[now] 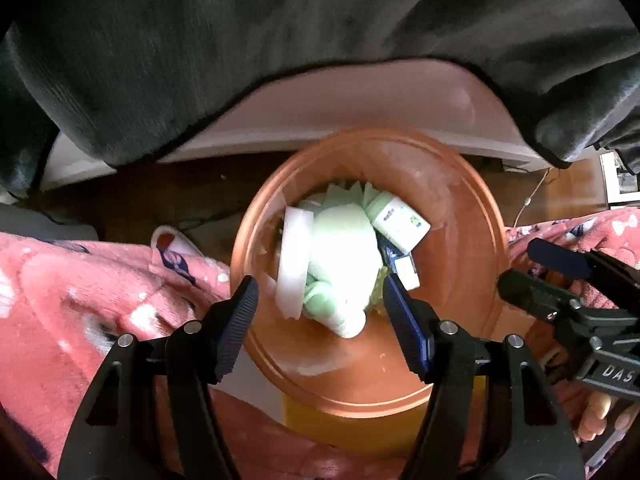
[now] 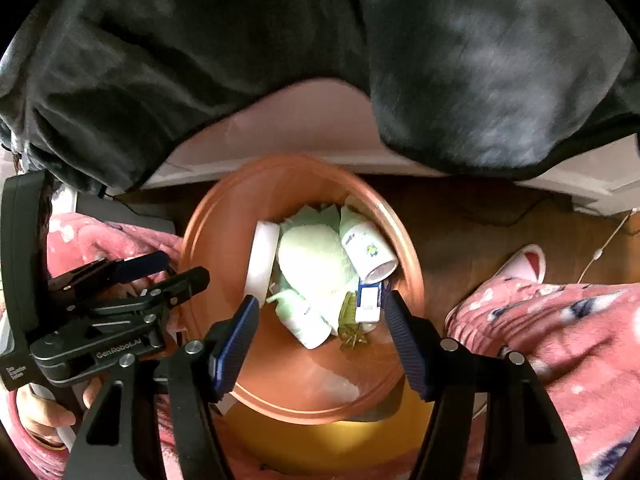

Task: Collect trash
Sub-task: 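Carry both items to the orange bin and open both tools to drop them, then grasp the white tube with the right tool while the left tool grasps the white charger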

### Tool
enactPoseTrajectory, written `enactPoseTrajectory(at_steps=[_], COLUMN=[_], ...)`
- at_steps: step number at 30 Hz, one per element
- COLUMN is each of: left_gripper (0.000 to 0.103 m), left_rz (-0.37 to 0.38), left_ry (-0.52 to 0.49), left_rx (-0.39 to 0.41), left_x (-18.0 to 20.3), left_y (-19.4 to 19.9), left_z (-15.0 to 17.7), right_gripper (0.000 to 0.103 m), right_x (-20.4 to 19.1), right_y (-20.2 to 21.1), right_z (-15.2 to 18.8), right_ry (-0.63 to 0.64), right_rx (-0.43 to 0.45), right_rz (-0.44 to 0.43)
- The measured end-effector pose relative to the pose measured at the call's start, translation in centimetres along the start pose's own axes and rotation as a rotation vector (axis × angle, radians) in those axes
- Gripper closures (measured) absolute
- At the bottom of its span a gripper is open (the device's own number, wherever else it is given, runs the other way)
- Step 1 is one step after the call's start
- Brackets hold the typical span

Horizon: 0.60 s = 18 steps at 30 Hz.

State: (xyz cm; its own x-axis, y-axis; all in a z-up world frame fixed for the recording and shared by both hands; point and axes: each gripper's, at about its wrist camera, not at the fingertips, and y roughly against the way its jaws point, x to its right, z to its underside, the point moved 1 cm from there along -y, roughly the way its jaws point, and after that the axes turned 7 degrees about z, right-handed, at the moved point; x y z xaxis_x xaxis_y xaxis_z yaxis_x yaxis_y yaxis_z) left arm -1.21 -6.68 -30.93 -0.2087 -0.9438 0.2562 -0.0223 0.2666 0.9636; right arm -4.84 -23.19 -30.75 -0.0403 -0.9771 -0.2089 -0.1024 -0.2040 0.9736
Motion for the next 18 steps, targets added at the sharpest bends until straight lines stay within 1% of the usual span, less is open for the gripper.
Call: enactPoseTrajectory(at_steps=[2, 5, 10, 11, 12, 13, 14, 15, 16, 18], left_gripper=[0.040, 0.040, 0.039, 0.038, 0.034, 0.030, 0.028, 0.028, 0.028, 0.027], left_rz=[-0.030, -0.061, -0.055, -0.055, -0.057, -0.058, -0.057, -0.054, -0.047, -0.023], left_ry=[-0.030, -0.072, -0.128, -0.134, -0.141, -0.148, -0.156, -0.158, -0.156, -0.148], left_rx=[0.041, 0.107, 0.254, 0.282, 0.317, 0.342, 0.376, 0.393, 0.410, 0.437], left_x=[0.3, 0.8, 1.7, 1.9, 2.0, 2.2, 2.3, 2.3, 2.4, 2.4], left_y=[1.3, 3.7, 9.7, 10.8, 12.0, 12.9, 14.1, 14.8, 15.5, 16.9], left_z=[-0.1, -0.1, -0.2, -0.2, -0.2, -0.1, -0.1, -0.2, -0.2, -0.2], right_gripper=[0.039, 0.039, 0.039, 0.039, 0.039, 0.036, 0.032, 0.032, 0.032, 0.029], right_x=[-0.2, -0.5, -1.4, -1.6, -1.8, -2.1, -2.3, -2.5, -2.6, -3.2], right_y=[1.7, 5.0, 11.1, 12.7, 14.0, 15.7, 16.9, 18.4, 19.3, 21.9], right_z=[-0.2, -0.7, -2.1, -2.6, -3.1, -3.8, -4.4, -5.3, -6.0, -8.6], right_ry=[0.013, 0.040, 0.089, 0.099, 0.110, 0.133, 0.153, 0.176, 0.190, 0.242], right_rx=[0.044, 0.116, 0.254, 0.289, 0.322, 0.370, 0.407, 0.455, 0.480, 0.539], right_rz=[0.001, -0.018, -0.043, -0.052, -0.056, -0.055, -0.046, -0.022, -0.006, 0.013])
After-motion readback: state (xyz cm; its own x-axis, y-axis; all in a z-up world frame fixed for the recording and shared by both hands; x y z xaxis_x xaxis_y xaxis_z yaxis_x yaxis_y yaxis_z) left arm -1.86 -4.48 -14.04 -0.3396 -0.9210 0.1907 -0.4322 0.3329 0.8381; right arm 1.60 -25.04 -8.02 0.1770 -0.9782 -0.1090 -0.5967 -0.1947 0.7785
